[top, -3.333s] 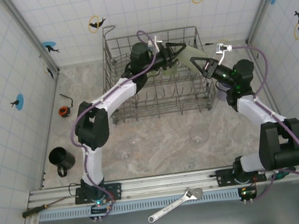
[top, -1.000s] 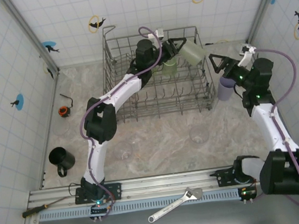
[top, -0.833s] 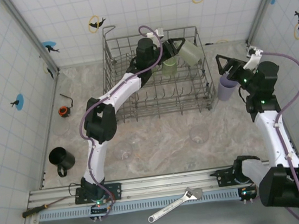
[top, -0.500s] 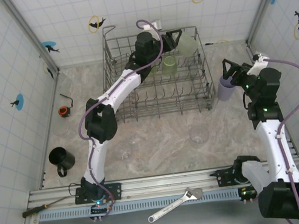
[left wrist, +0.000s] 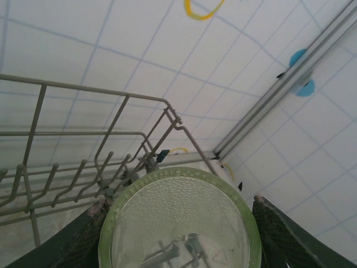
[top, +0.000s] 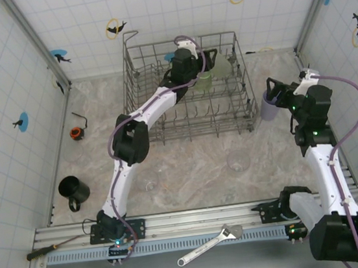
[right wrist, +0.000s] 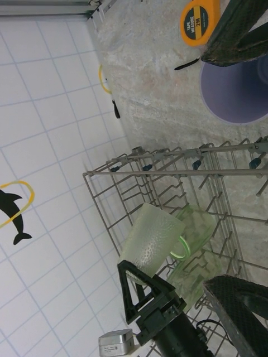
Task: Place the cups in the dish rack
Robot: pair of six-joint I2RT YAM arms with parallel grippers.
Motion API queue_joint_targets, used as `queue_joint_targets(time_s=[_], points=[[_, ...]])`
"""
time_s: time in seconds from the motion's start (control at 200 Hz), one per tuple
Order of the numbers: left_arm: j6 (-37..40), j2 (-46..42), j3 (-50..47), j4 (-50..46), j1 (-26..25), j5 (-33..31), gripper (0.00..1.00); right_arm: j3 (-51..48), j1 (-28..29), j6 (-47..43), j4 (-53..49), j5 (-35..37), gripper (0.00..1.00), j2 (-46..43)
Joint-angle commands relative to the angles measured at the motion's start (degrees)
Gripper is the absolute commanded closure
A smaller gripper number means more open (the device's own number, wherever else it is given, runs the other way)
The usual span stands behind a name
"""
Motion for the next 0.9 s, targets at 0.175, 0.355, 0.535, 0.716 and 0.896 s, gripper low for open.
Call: queue_joint_targets(time_s=[0.175, 0.355, 0.535, 0.716, 0.896], points=[[5.86, 1.99, 3.52, 4.14, -1.74, -2.19, 1.00, -2.24, -0.29, -1.56, 2.73, 0.54, 0.01, -0.33], [6.86, 2.75, 3.85, 5.46, -2.38, -2.53, 1.00, -2.64, -0.04, -1.70, 3.39, 0.44, 0.01, -0.47], [8.94, 4.01, 4.47, 5.84, -2.82, -4.89, 1.00, -3.24, 0.23, -1.90, 3.94, 0.53, 0.01, -0.51], [11.80, 6.44, 5.01, 6.14, -2.82, -7.43, 1.00, -3.31, 0.55, -2.08, 4.10, 0.35, 0.01, -0.65], [11.30, 7.66, 5.01, 8.35, -2.82, -7.18, 1.00, -3.49, 0.90, -2.72, 4.05, 0.78, 0.01, -1.04]])
